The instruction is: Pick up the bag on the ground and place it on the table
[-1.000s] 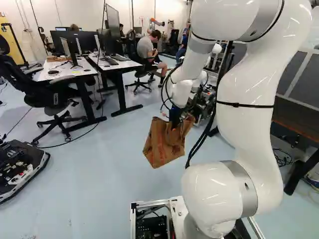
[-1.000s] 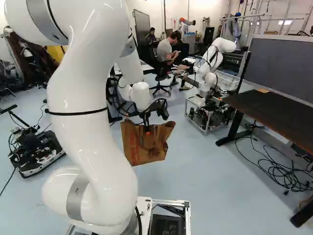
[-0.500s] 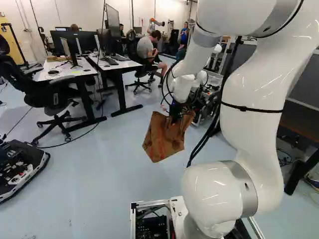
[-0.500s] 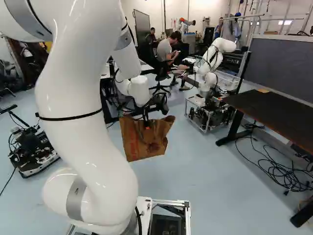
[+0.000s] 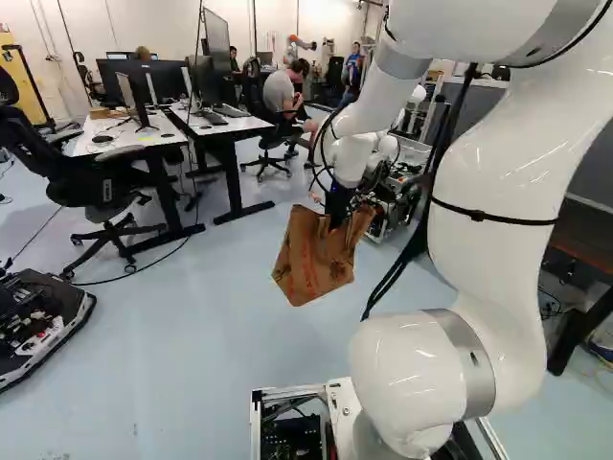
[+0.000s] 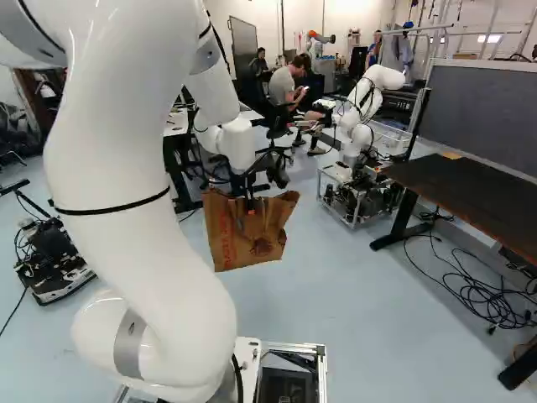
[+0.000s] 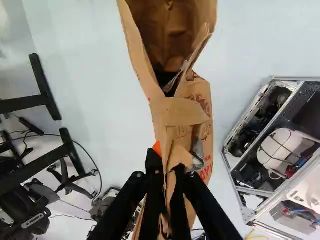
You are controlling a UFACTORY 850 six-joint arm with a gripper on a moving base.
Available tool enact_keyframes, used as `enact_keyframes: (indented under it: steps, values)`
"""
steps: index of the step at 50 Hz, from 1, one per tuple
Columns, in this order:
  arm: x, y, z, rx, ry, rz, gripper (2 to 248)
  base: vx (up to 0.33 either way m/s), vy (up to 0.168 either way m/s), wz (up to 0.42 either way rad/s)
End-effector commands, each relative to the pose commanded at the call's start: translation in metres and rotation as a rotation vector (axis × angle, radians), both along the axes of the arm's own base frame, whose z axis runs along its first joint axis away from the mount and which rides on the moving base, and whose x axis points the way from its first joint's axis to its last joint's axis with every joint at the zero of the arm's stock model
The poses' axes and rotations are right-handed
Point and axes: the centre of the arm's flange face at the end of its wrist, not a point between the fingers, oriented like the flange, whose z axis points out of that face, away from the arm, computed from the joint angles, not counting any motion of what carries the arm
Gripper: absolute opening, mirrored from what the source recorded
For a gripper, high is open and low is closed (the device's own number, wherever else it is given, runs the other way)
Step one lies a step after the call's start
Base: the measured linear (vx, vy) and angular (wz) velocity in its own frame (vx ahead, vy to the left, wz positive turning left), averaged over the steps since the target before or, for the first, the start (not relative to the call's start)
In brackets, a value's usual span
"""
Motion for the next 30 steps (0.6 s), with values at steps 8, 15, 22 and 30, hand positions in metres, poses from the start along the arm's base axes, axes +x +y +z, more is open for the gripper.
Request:
enact_keyframes:
  steps: [8,15,22,30]
  values:
    - [0.002,0.001,0.011,0.004,0.001,0.003,21,0.000,0.000,0.000]
    - [0.005,0.001,0.021,0.002,-0.010,0.010,21,0.000,0.000,0.000]
    - [0.008,0.000,0.031,-0.012,-0.029,0.029,21,0.000,0.000,0.000]
    - [0.011,-0.001,0.042,-0.036,-0.053,0.057,21,0.000,0.000,0.000]
